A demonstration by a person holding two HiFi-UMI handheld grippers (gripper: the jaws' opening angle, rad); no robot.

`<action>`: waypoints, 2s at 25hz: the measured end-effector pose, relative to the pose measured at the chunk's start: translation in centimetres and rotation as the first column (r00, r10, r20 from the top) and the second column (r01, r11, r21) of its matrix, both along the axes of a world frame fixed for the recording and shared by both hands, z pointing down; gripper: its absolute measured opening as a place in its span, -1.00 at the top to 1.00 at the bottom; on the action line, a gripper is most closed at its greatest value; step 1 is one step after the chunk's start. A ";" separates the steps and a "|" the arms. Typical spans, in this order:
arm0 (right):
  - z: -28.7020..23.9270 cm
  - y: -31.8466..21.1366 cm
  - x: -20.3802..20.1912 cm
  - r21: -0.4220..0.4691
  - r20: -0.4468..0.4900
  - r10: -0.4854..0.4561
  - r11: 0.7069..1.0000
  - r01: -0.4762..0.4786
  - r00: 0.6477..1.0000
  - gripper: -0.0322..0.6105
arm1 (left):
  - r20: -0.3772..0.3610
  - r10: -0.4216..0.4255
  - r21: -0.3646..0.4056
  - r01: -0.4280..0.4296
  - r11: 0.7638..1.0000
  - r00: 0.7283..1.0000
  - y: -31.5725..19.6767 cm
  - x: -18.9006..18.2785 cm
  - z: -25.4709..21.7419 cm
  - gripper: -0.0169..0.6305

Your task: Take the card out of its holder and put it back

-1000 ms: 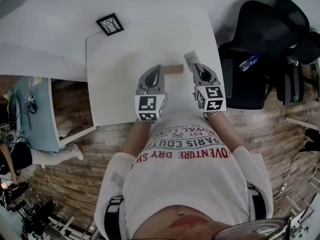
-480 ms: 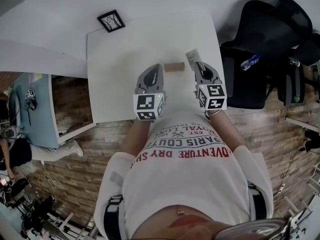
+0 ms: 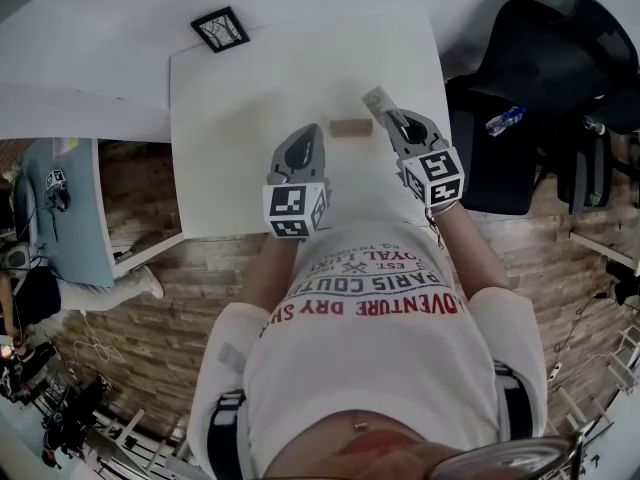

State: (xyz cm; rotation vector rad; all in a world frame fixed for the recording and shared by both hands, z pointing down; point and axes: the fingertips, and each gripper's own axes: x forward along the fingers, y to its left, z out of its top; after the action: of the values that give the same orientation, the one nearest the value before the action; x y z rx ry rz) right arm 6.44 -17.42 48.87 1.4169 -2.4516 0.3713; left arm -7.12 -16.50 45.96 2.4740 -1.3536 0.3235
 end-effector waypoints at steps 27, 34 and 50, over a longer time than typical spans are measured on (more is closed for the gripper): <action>2.6 0.1 -6.1 -0.078 -0.078 -0.761 0.648 0.758 0.643 0.79 | 0.075 -0.161 -0.124 0.170 0.978 0.984 0.3 -4.8 5.0 0.87; 2.6 0.4 -6.7 -0.093 -0.093 -0.801 0.598 0.796 0.591 0.79 | 0.057 -0.189 -0.148 0.196 0.969 0.980 0.4 -5.3 5.4 0.87; 6.0 0.3 -6.6 -0.162 -0.070 -0.828 0.559 0.813 0.556 0.79 | 0.072 -0.185 -0.167 0.195 0.966 0.980 0.3 -5.0 6.2 0.87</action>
State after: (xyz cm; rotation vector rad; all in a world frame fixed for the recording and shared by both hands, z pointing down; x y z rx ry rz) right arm -0.19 -17.14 54.82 0.1000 -2.5847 0.1618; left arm -12.17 -16.22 52.20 2.1891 -1.5038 0.4483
